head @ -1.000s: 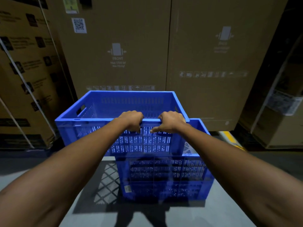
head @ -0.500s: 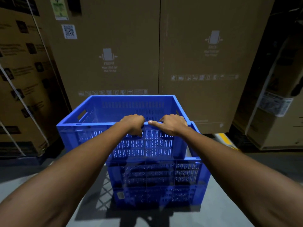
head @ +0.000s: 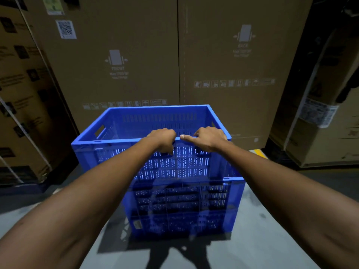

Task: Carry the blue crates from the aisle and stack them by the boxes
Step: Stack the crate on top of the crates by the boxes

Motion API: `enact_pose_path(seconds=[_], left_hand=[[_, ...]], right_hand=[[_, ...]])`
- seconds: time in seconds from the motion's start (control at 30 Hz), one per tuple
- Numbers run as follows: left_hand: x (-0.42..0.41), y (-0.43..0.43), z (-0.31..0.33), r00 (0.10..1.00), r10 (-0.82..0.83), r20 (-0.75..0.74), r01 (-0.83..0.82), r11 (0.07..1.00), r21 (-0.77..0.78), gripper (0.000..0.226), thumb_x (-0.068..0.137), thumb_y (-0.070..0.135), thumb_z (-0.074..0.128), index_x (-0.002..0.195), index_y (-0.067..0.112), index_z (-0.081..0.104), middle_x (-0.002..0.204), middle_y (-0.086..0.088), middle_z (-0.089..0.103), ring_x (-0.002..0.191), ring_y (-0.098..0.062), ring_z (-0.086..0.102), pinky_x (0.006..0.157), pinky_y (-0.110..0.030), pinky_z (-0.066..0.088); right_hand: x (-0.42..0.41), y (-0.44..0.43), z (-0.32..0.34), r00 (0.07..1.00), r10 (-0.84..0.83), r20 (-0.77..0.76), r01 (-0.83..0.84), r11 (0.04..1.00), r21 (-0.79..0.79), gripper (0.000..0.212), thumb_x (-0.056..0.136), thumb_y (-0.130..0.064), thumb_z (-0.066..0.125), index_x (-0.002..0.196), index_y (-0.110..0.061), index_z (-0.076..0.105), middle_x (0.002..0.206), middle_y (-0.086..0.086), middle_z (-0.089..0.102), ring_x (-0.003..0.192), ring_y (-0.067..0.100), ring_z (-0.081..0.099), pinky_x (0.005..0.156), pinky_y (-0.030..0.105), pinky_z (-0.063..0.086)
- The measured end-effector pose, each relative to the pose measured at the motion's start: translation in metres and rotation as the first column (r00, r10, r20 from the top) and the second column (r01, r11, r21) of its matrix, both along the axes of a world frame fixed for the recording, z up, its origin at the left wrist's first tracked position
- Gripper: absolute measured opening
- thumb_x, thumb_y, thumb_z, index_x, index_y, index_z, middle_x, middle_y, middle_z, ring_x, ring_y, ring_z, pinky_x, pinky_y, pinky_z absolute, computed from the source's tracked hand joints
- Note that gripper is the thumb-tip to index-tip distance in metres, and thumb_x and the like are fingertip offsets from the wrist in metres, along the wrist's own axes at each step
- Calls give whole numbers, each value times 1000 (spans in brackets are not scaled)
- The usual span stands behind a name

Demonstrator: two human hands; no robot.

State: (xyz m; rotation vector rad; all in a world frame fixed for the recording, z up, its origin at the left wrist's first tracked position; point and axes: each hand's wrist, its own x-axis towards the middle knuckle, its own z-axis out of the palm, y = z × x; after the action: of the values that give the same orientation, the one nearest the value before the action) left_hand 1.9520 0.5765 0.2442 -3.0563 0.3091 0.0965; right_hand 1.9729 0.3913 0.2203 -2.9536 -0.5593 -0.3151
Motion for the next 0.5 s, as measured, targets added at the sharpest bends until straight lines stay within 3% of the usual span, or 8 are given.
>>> enact_pose_path(seconds=[0.23,0.5], left_hand=[[4,-27,-2,1000,-14,7,14,1000,6,35,74,33,79,99,19,59,97,-4,63,83,-25,56,67,-36,44],[12,-73,-3,999,-52,6,52,999,-13,31,76,31,78,95,21,55,95,-2,60,84,-24,56,69,-38,44]], right_hand=[[3,-25,-1,1000,-29,6,29,1000,-6,89,69,-97,17,57,-17,54,61,2,63,67,22,58,67,37,46],[6,-70,1,996,-88,1,88,996,-25,92,67,-98,11,56,-18,55,59,0,63,64,20,59,58,34,40]])
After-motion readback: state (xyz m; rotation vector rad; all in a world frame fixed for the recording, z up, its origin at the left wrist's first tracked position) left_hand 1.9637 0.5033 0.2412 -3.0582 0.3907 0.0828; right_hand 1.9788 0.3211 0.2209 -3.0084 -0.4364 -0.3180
